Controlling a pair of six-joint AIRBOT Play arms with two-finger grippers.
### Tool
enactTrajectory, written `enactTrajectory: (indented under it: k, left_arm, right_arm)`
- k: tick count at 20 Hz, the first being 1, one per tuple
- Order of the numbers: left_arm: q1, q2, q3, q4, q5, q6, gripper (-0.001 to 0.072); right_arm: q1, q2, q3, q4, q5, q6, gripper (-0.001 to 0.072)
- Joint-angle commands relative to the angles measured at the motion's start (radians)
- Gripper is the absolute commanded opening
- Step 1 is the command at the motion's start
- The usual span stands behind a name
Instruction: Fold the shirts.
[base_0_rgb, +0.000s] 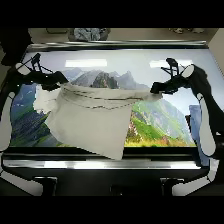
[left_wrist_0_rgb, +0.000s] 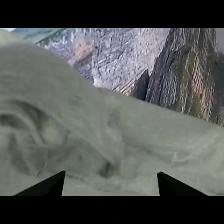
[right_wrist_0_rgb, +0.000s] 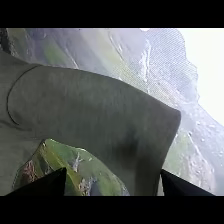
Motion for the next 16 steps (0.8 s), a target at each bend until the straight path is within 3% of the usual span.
enactTrajectory:
  k: [1,3,6,9,12,16]
  left_arm:
    - [0.085,0.059,0.055,0.128,-0.328,0.021,0.0717]
    - [0.142,0.142,-0.006,0.188,-0.402,0.021,0.0717]
    - [0.176,0.314,-0.298,0.183,-0.399,0.024,0.0718]
    - [0.169,0.513,-0.73,0.13,-0.3,0.032,0.072]
    - [0.166,0.68,-1.094,-0.046,-0.154,0.032,0.072]
    - [0.101,0.729,-1.323,-0.217,0.025,0.012,0.072]
  right_arm:
    - [-0.073,0.061,0.081,0.012,0.12,-0.13,0.0696]
    - [-0.13,0.069,0.106,0.035,0.147,-0.14,0.0696]
    - [-0.136,0.027,0.106,0.067,0.202,-0.23,0.0696]
    - [-0.082,-0.035,0.106,0.144,0.188,-0.35,0.0715]
    - [-0.017,-0.111,0.106,0.191,0.164,-0.428,0.0716]
    - [0.05,-0.2,0.106,0.192,0.114,-0.454,0.0715]
